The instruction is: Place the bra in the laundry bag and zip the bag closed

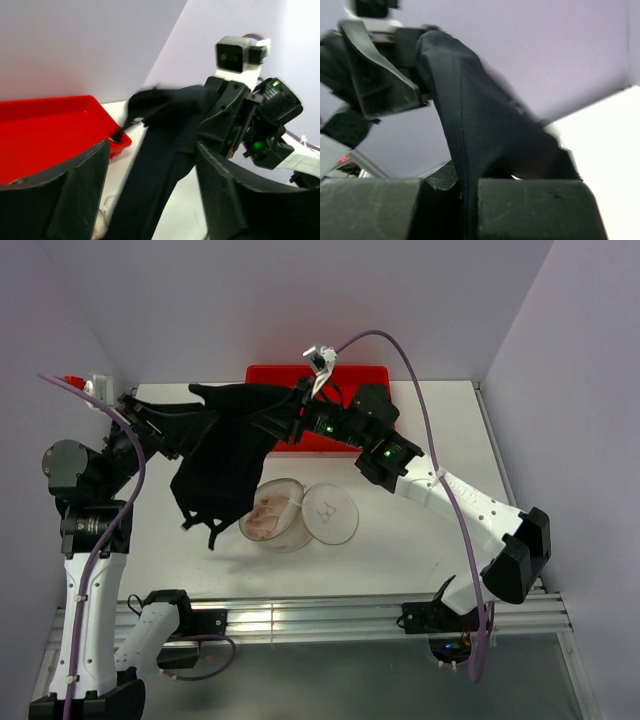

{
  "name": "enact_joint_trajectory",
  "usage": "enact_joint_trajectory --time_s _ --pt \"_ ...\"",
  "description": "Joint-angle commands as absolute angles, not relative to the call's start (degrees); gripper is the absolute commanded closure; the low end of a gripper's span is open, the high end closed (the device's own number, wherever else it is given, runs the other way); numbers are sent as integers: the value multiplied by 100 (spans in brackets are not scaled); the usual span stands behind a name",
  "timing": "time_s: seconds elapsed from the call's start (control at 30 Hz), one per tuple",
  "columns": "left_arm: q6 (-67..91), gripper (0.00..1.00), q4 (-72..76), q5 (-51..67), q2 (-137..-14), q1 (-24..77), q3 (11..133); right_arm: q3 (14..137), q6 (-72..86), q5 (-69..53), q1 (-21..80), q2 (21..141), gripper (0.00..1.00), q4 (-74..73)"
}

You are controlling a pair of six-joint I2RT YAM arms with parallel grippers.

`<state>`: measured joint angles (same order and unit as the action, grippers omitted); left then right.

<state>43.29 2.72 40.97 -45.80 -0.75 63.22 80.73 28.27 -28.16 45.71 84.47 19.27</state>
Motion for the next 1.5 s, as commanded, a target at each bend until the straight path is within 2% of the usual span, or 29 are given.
enact_joint_trajectory --time_s 0.0,0.03,0.13,0.3,0.57,0.73,0.83,1.0,1.1,1.13,1.2,1.23,1.3,1.47 --pt "4080 24 18 4439 -4474 -53 6311 8051 2900 -3014 4439 7937 100 2637" --pt "4000 11 -174 4456 -4448 -53 6276 8042 2900 -3041 4412 7858 100 2654" --pt "3727 1 -465 4527 -4263 -62 6135 8042 2848 -3128 4289 7700 100 2584" --pt "2946 1 -1194 4114 -3876 130 6038 8147 2795 -3488 4078 7541 100 2312" --pt "3014 1 -757 4990 -3937 395 5801 8376 2646 -3735 3964 7506 100 1811" --pt "3111 14 -695 5053 -4157 457 5818 8358 2575 -3683 3955 7462 100 1784" --pt "3208 9 -598 5221 -4315 527 5731 8385 2523 -3621 3955 7444 100 1775" --pt "3348 12 -353 5326 -4359 641 5537 8472 2391 -3516 3938 7462 100 1626" --pt "3331 33 -378 5238 -4377 712 5555 8473 2391 -3542 3938 7462 100 1626" --pt "3340 55 -369 5247 -4394 721 5572 8438 2382 -3533 3929 7453 100 1652" --pt "3445 75 -325 5168 -4456 738 5581 8411 2303 -3551 3929 7410 100 1635" --pt "3498 90 -238 5107 -4526 738 5590 8385 2251 -3612 3929 7392 100 1609" --pt "3734 100 -167 4993 -4579 738 5590 8341 1970 -3708 3929 7296 100 1547" --pt "4340 100 166 4694 -4816 738 5511 7990 1171 -4392 3937 6856 97 1354"
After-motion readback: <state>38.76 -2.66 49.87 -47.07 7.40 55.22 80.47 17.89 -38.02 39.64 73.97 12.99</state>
